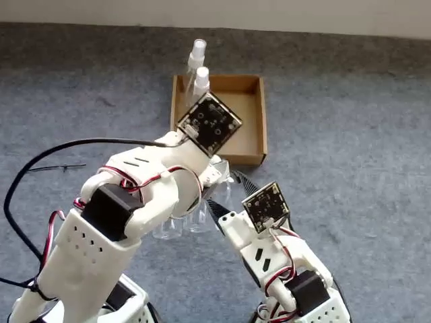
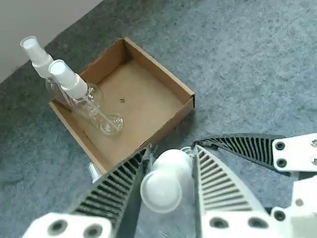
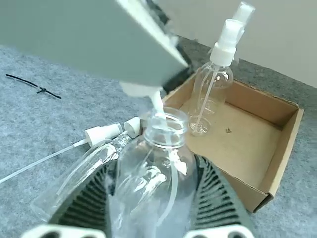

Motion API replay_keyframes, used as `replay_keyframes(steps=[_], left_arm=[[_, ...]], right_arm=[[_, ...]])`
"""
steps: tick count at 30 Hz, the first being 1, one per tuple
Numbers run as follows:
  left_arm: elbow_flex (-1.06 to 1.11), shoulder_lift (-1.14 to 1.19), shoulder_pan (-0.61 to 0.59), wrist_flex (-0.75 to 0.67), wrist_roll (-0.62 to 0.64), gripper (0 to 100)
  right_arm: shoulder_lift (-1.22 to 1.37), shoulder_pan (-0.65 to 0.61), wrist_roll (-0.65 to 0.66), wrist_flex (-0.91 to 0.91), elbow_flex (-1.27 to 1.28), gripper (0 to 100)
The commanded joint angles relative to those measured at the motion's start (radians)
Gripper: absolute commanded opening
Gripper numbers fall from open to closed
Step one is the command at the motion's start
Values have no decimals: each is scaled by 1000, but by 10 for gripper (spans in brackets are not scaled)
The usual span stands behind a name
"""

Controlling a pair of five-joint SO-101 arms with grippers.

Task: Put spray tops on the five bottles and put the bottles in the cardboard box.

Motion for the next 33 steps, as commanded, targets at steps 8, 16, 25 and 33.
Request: replay_keyframes(steps=[8, 16, 25, 33], left_arm=[[-154, -4, 10, 5, -29, 234], [-173, -2, -58, 2, -29, 234], [-117, -1, -160, -38, -29, 234], [-24, -1, -145, -118, -29, 234]], right_arm=[[-12, 18, -11, -25, -8, 4], [-12, 22, -11, -24, -8, 4], [-12, 19, -11, -24, -8, 4], [-12, 18, -11, -24, -8, 4]])
